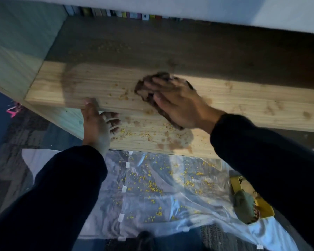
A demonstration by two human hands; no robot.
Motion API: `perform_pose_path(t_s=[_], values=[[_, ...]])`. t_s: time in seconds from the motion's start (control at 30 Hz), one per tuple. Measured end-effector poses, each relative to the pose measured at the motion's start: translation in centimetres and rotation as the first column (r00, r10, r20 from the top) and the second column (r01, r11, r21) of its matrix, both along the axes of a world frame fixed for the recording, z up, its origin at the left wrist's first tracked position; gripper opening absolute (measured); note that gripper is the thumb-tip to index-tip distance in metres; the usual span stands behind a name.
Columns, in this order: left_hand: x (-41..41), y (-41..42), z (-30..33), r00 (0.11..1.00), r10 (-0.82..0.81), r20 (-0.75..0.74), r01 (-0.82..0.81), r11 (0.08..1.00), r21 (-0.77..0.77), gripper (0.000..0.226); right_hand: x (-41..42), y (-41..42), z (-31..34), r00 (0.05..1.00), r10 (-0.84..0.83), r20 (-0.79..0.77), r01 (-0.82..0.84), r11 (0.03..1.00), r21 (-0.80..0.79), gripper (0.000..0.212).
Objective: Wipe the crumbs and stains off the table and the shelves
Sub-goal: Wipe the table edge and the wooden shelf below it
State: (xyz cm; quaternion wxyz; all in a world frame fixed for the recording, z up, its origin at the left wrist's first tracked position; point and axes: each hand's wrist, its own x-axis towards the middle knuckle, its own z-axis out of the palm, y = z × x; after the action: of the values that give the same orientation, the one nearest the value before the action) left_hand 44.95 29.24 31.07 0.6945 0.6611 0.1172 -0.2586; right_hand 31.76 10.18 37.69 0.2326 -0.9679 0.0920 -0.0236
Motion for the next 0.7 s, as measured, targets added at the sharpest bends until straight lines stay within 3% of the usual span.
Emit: perform_pose_path(t_s=[0.17,0.27,0.33,0.43,0.53,0.6,0.7], values=[[0.0,1.1,0.7,0.988,-0.151,-0.029,0.152,0.988,0.034,0.077,-7.3,-1.9,1.5,0.998,0.054,-0.043,-0.051,0.997,0.064,0.051],[0.1,2.0,1.9,0.976,-0.210,-0.050,0.212,0.977,0.029,0.055,-8.1,-4.0,1.8,1.000,0.028,-0.014,-0.028,1.000,-0.006,0.049],[0.1,2.5,2.9,0.962,-0.266,-0.060,0.268,0.963,0.022,0.031,-6.9,-5.7,1.7,0.991,-0.129,-0.021,0.126,0.986,-0.105,0.050],[0.9,3.7,3.2,0.948,-0.306,-0.080,0.308,0.951,0.003,0.024,-1.4,-7.3,1.6,0.907,-0.419,-0.049,0.389,0.875,-0.290,0.063],[1.5,5.2,3.0,0.969,-0.233,-0.087,0.233,0.972,-0.010,0.031,5.3,-6.7,0.8,0.930,-0.365,-0.050,0.318,0.865,-0.388,0.075],[1.8,6.2,2.8,0.985,-0.129,-0.118,0.125,0.991,-0.043,0.053,7.7,-3.6,0.3,0.959,-0.283,-0.036,0.249,0.893,-0.375,0.071],[3.4,7.0,2.3,0.989,0.050,-0.142,-0.058,0.997,-0.051,0.068,7.1,1.0,0.3,0.985,-0.174,-0.013,0.167,0.961,-0.220,0.055]])
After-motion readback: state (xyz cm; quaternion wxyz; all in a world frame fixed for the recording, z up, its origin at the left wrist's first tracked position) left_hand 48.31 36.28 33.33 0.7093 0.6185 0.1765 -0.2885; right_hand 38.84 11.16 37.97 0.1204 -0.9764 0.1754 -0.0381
